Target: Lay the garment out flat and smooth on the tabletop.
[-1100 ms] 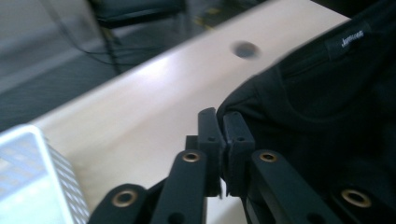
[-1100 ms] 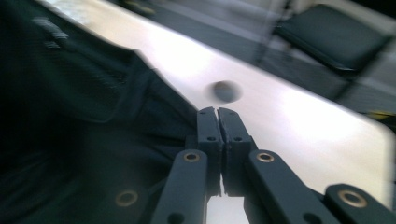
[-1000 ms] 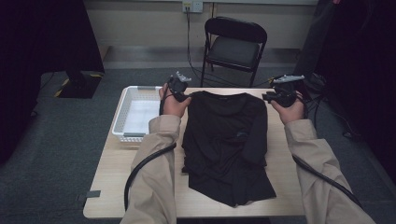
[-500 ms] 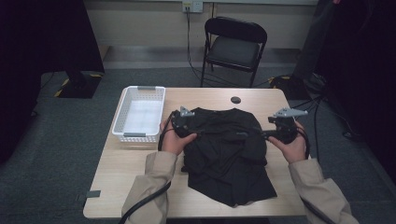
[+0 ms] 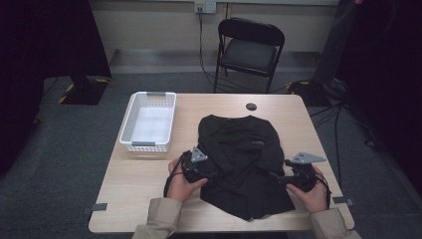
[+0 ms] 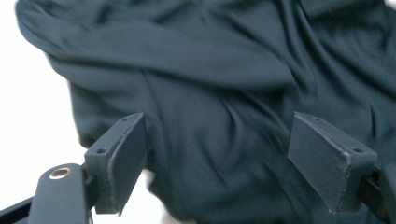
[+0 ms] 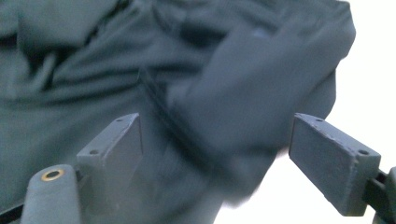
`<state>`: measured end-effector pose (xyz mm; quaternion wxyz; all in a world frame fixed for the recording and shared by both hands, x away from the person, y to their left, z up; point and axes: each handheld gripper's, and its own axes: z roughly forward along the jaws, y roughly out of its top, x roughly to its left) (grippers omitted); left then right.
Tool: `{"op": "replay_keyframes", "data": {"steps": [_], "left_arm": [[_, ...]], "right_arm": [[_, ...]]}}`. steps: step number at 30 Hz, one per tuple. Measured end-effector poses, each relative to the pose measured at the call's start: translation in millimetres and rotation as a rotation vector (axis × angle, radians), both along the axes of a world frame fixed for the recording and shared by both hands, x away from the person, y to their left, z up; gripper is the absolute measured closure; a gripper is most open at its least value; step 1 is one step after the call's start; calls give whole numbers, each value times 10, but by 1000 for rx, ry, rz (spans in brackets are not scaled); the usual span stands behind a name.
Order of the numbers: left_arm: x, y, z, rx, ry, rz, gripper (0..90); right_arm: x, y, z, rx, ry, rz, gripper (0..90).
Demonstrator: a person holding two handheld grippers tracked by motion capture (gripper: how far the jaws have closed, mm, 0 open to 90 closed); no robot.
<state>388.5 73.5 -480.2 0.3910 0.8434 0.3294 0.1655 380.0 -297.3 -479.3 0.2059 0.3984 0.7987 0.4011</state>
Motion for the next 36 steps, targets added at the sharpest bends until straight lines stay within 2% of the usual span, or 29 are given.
{"op": "replay_keyframes", "data": {"steps": [5,8,11,13,16,17,18,31,33,35,36], "left_arm": [[-88,96,-174,32,21,-1,200],[-101,156,-216,-4,34,6,201],[-101,196,-230,-23,44,-5,184],[-99,214,-239,-30,37,-18,179],[-103,220,-246,-33,36,-33,164],[-110,214,-249,-30,40,-42,121],[-125,201,-251,-12,32,-51,120],[-135,192,-252,-6,29,-42,120],[-134,192,-252,-7,29,-42,120],[-134,192,-253,-7,28,-41,120],[-134,192,-253,-7,28,-41,120]], "right_arm": [[-151,-59,-205,-47,29,-4,178],[-178,-69,-240,-90,31,-7,172],[-180,-86,-257,-69,39,-9,161],[-163,-106,-284,-33,53,-18,145],[-161,-106,-284,-35,55,-23,143],[-163,-104,-285,-36,54,-23,143],[-163,-105,-285,-36,55,-24,143],[-164,-102,-278,-42,55,-22,146],[-180,-68,-217,-78,29,-18,189],[-191,-25,-133,-77,-2,-11,209],[-191,-25,-133,-77,-2,-11,209]]}}
